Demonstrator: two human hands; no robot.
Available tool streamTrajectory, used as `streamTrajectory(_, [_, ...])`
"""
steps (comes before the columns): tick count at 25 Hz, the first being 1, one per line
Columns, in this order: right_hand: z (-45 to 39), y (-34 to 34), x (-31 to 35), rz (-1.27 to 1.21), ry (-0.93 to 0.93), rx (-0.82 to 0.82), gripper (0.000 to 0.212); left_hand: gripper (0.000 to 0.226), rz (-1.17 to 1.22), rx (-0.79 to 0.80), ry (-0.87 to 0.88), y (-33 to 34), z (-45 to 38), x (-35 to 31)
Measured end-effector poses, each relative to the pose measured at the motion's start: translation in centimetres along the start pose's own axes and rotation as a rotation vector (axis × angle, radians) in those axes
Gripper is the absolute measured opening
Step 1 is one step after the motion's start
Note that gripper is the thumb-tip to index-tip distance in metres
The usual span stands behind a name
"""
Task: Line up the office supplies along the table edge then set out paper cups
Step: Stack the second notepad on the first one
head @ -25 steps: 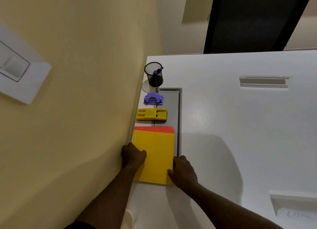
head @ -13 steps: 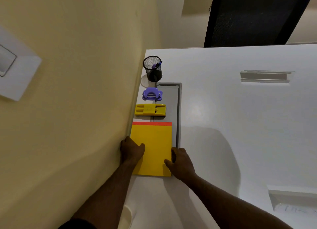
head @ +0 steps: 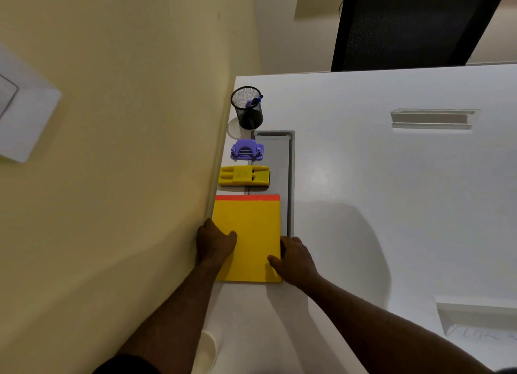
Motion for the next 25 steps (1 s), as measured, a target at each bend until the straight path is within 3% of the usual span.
streamTrajectory(5, [0.2,-0.1,0.1,0.01,-0.019,0.046,0.037,0.083,-0.014,0.039,0.021,-0.4,0.1,0.0])
streamTrajectory(11, [2.8,-1.0,0.0,0.037,-0.053,-0.028,0.058,0.087,-0.003,0.067,0.048,-1.7,2.1,1.0])
streamTrajectory(16, [7.3,-0.5,0.0,0.146,-0.239,-0.034,0.047,0.068,-0.024,0.082,0.111,-2.8,5.4,3.7])
streamTrajectory(20, [10.4,1.9,0.9,0.243,-0.33,0.091,0.042,0.062,0.055,0.151,0.113,-2.6,9.1,6.7])
streamTrajectory(23, [12.8,4.8,1.8,0.303,-0.413,0.216,0.044,0.07,0.014,0.132,0.132,-2.8,12.2,8.7])
streamTrajectory(25, [14.0,6.2,2.5,0.337,-0.474,0.262,0.048,0.092,-0.099,0.189,0.199,-2.8,14.3,9.8])
Point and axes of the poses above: each hand's wrist, its own z-axis away from the middle knuckle, its own y-axis out of the palm, x = y × z, the point moved 6 cm from there along -z, towards the middle knuckle, and after that the axes turned 4 degrees about -z, right-handed, at the moved point
